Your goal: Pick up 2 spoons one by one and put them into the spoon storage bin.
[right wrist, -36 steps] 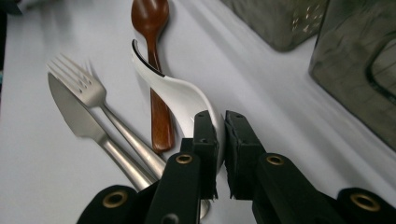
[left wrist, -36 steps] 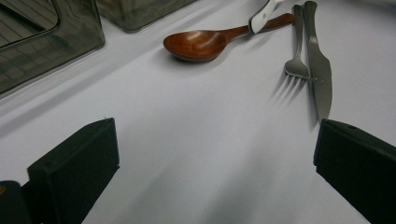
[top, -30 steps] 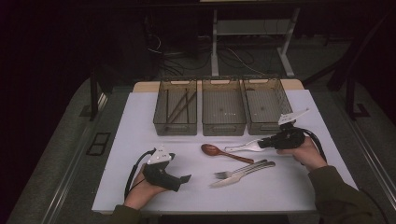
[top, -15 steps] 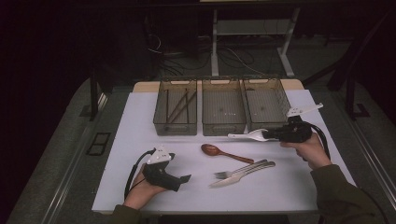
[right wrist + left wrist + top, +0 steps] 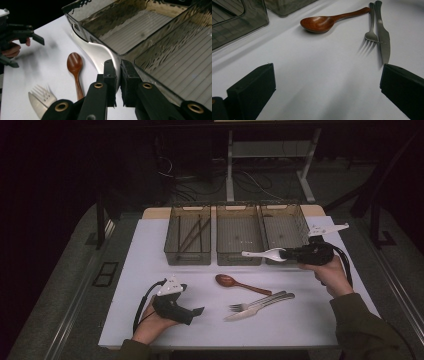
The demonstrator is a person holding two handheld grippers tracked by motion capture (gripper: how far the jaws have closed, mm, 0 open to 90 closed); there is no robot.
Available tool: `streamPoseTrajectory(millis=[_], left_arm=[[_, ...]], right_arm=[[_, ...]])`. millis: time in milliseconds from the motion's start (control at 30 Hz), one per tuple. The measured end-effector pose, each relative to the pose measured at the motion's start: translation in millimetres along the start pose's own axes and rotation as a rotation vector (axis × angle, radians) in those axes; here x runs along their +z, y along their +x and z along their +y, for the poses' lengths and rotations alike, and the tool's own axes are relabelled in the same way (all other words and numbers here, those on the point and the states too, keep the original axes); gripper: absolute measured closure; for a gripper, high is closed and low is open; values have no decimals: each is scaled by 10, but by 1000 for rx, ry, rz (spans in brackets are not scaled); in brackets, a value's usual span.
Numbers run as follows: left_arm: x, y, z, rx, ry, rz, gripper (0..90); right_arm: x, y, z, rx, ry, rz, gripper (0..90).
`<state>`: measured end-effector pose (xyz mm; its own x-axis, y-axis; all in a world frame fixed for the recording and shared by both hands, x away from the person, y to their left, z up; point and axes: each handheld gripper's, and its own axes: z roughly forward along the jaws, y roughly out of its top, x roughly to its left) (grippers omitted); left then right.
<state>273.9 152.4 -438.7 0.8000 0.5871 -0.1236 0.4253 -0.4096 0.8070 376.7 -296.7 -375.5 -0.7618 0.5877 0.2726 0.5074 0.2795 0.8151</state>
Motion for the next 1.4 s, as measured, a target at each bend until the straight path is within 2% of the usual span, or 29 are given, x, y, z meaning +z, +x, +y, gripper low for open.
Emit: streamPoseTrajectory(millis=[333,633,767,900,1100,1400], left_arm=[[1,0,2,2,0,0,0],[12,-7,3,6,3,-5,0],[17,-12,4,6,3,-7,0],[20,-18,10,6,0,-10,0],[24,-21,12,8,0,-13,0],[30,-30,16,11,1,-15,0]], right_arm=[[40,0,105,20,-45,-18,831],[182,16,208,32,-77,-22,831],[270,25,250,27,-75,-33,831],[370,20,275,26,-65,-59,831],[554,46,310,14,-19,-94,830],[785,48,386,-5,34,-118,830]])
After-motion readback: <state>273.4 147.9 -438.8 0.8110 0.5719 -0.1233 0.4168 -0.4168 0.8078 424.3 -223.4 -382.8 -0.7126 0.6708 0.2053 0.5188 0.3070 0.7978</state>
